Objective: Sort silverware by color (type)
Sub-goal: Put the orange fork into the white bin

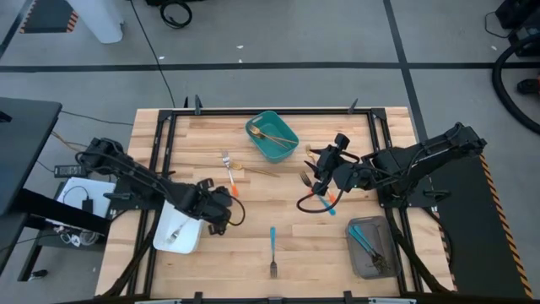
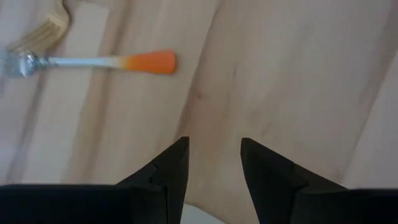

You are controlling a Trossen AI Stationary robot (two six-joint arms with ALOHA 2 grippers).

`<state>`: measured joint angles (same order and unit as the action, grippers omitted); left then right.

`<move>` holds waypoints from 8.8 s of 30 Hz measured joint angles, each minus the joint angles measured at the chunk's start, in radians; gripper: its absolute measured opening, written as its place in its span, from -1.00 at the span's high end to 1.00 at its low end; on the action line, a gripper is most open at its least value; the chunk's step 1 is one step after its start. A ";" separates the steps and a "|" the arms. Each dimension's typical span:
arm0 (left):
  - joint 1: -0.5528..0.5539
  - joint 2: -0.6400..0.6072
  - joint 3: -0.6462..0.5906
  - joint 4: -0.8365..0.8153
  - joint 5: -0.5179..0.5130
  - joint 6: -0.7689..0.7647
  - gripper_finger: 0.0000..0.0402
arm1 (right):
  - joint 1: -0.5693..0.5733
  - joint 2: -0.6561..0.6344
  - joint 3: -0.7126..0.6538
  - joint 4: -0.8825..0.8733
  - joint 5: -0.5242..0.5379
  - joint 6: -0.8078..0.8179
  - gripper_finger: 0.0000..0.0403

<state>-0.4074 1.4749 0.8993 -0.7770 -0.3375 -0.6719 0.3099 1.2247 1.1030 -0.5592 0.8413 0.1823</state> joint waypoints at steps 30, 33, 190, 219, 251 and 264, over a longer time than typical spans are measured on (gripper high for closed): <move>0.414 0.026 0.003 0.066 0.035 0.760 0.26 | -0.109 0.044 0.000 0.093 -0.028 -0.127 0.14; 0.427 0.081 0.032 0.036 0.026 0.796 0.29 | -0.123 0.051 0.000 0.094 -0.028 -0.152 0.14; 0.180 0.207 0.109 -0.224 -0.688 0.877 0.92 | -0.136 0.050 0.000 0.034 -0.034 -0.110 0.14; -0.111 0.113 0.375 -0.705 -0.573 0.157 0.92 | -0.136 0.050 0.000 0.119 -0.047 -0.185 0.14; -0.419 0.113 0.387 -0.794 -0.314 -0.517 0.92 | -0.136 0.050 0.000 0.294 -0.131 -0.341 0.14; -0.530 0.113 0.386 -0.794 -0.286 -0.767 0.92 | -0.136 0.050 0.000 0.295 -0.133 -0.342 0.14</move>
<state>-0.9371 1.5875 1.2850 -1.5715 -0.6239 -1.4389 0.1741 1.2751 1.1034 -0.2637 0.7087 -0.1594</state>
